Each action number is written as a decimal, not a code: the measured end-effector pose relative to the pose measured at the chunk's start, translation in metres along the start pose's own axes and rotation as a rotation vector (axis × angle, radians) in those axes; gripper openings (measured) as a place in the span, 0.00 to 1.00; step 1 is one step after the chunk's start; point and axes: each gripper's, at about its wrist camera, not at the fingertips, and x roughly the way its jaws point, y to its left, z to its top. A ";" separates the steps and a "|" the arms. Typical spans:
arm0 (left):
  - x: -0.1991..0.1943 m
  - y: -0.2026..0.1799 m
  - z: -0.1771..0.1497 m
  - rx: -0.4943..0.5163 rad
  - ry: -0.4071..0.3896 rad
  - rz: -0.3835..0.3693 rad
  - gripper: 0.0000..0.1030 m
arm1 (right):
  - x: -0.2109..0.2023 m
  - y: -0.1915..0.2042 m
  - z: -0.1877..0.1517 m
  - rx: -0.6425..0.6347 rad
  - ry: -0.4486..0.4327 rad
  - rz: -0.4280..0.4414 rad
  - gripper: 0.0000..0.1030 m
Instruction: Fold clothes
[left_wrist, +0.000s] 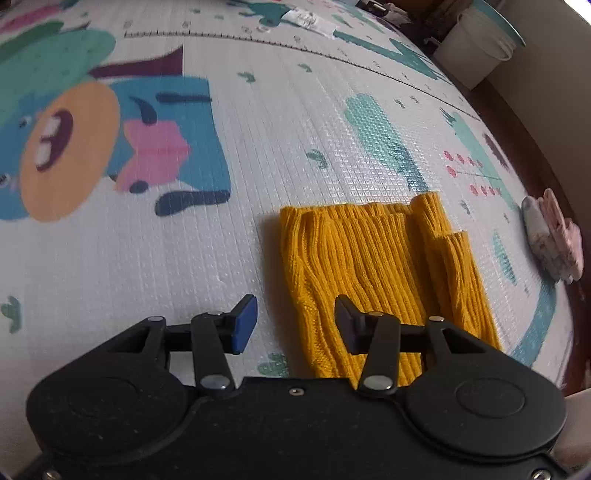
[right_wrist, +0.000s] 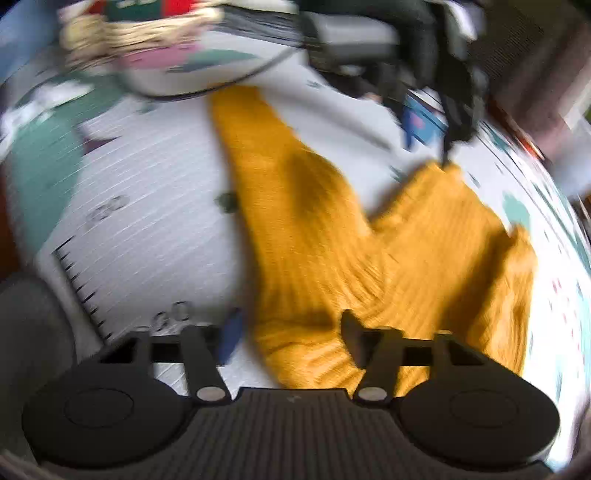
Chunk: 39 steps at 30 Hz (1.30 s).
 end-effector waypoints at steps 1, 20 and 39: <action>0.003 0.001 0.000 -0.015 0.007 0.000 0.44 | 0.001 -0.005 0.000 0.044 0.005 -0.004 0.44; -0.006 -0.027 0.004 -0.270 -0.057 -0.062 0.03 | -0.031 -0.079 -0.035 0.579 -0.085 0.115 0.19; 0.037 -0.074 0.013 -0.283 -0.053 0.062 0.03 | -0.009 -0.142 -0.125 1.284 -0.004 0.286 0.17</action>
